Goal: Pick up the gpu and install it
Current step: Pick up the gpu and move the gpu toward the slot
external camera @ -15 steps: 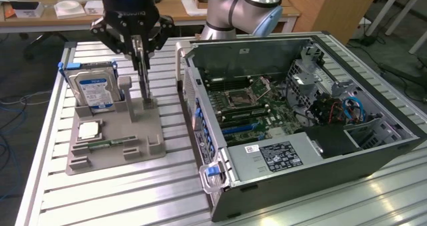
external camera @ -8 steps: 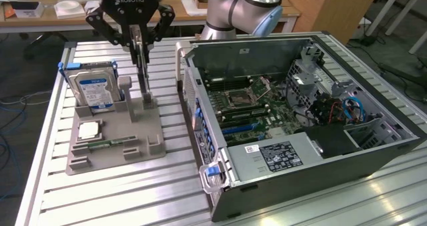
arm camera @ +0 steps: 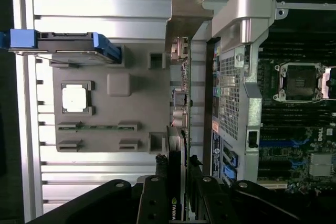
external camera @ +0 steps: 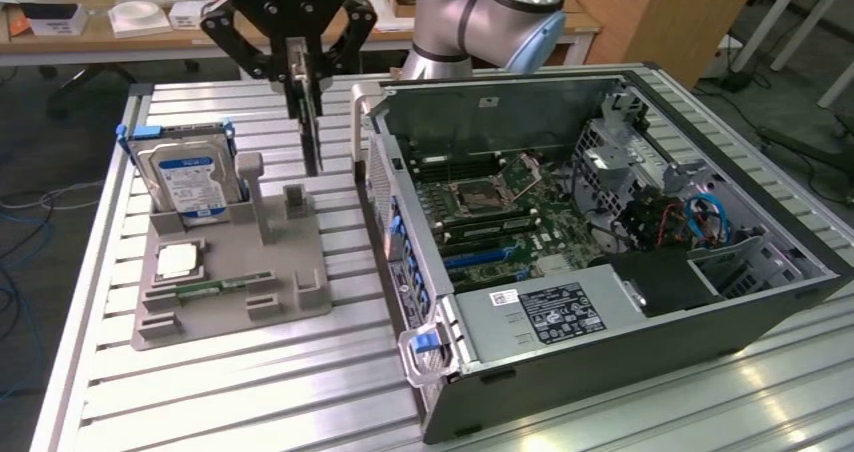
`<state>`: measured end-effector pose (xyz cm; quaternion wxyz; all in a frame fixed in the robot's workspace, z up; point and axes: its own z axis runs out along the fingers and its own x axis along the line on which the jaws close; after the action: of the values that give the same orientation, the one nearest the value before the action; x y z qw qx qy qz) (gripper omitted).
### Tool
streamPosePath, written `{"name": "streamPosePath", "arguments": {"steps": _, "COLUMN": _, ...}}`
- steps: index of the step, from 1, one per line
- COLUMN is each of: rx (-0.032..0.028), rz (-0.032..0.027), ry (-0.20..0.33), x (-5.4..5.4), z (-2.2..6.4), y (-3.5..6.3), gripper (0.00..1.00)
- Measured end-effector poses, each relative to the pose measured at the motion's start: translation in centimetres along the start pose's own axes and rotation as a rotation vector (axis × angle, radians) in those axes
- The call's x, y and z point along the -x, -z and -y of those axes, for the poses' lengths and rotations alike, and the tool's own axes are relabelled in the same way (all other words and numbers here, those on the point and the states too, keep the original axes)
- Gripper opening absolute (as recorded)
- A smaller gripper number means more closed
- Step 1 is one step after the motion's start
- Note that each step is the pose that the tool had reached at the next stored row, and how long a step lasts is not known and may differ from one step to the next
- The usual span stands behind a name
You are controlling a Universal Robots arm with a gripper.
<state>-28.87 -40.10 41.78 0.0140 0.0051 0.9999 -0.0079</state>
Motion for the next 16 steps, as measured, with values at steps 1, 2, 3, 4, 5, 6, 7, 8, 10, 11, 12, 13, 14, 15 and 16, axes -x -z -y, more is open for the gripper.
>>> {"name": "streamPosePath", "arguments": {"steps": 1, "rx": 0.0001, "rz": 0.0000, "ry": 0.000, "x": 0.4, "z": 0.00, "y": 0.01, "gripper": 0.26}}
{"name": "streamPosePath", "arguments": {"steps": 2, "rx": 0.0000, "rz": -0.0001, "ry": 0.000, "x": 0.7, "z": 0.00, "y": 0.04, "gripper": 0.26}}
{"name": "streamPosePath", "arguments": {"steps": 3, "rx": 0.0000, "rz": -0.0002, "ry": 0.000, "x": 1.1, "z": -0.01, "y": 0.07, "gripper": 0.26}}
{"name": "streamPosePath", "arguments": {"steps": 4, "rx": 0.0000, "rz": -0.0003, "ry": 0.000, "x": 1.5, "z": -0.01, "y": 0.10, "gripper": 0.26}}
{"name": "streamPosePath", "arguments": {"steps": 5, "rx": -0.0001, "rz": -0.0006, "ry": 0.000, "x": 1.8, "z": -0.02, "y": 0.14, "gripper": 0.26}}
{"name": "streamPosePath", "arguments": {"steps": 6, "rx": -0.0001, "rz": -0.0008, "ry": 0.000, "x": 2.1, "z": -0.02, "y": 0.15, "gripper": 0.26}}
{"name": "streamPosePath", "arguments": {"steps": 7, "rx": 0.0000, "rz": -0.0009, "ry": 0.000, "x": 2.4, "z": -0.02, "y": 0.17, "gripper": 0.26}}
{"name": "streamPosePath", "arguments": {"steps": 8, "rx": 0.0000, "rz": -0.0012, "ry": 0.000, "x": 2.7, "z": -0.02, "y": 0.20, "gripper": 0.26}}
{"name": "streamPosePath", "arguments": {"steps": 10, "rx": 0.0000, "rz": -0.0016, "ry": 0.000, "x": 3.4, "z": -0.03, "y": 0.25, "gripper": 0.26}}
{"name": "streamPosePath", "arguments": {"steps": 11, "rx": -0.0001, "rz": -0.0020, "ry": 0.000, "x": 3.8, "z": -0.03, "y": 0.28, "gripper": 0.26}}
{"name": "streamPosePath", "arguments": {"steps": 12, "rx": -0.0001, "rz": -0.0023, "ry": 0.000, "x": 4.1, "z": -0.04, "y": 0.31, "gripper": 0.26}}
{"name": "streamPosePath", "arguments": {"steps": 13, "rx": 0.0000, "rz": -0.0027, "ry": 0.000, "x": 4.4, "z": -0.04, "y": 0.34, "gripper": 0.26}}
{"name": "streamPosePath", "arguments": {"steps": 14, "rx": -0.0001, "rz": -0.0030, "ry": 0.000, "x": 4.7, "z": -0.04, "y": 0.36, "gripper": 0.26}}
{"name": "streamPosePath", "arguments": {"steps": 15, "rx": -0.0001, "rz": -0.0033, "ry": 0.000, "x": 5.1, "z": -0.04, "y": 0.37, "gripper": 0.26}}
{"name": "streamPosePath", "arguments": {"steps": 16, "rx": -0.0001, "rz": -0.0035, "ry": 0.000, "x": 5.4, "z": -0.04, "y": 0.37, "gripper": 0.26}}
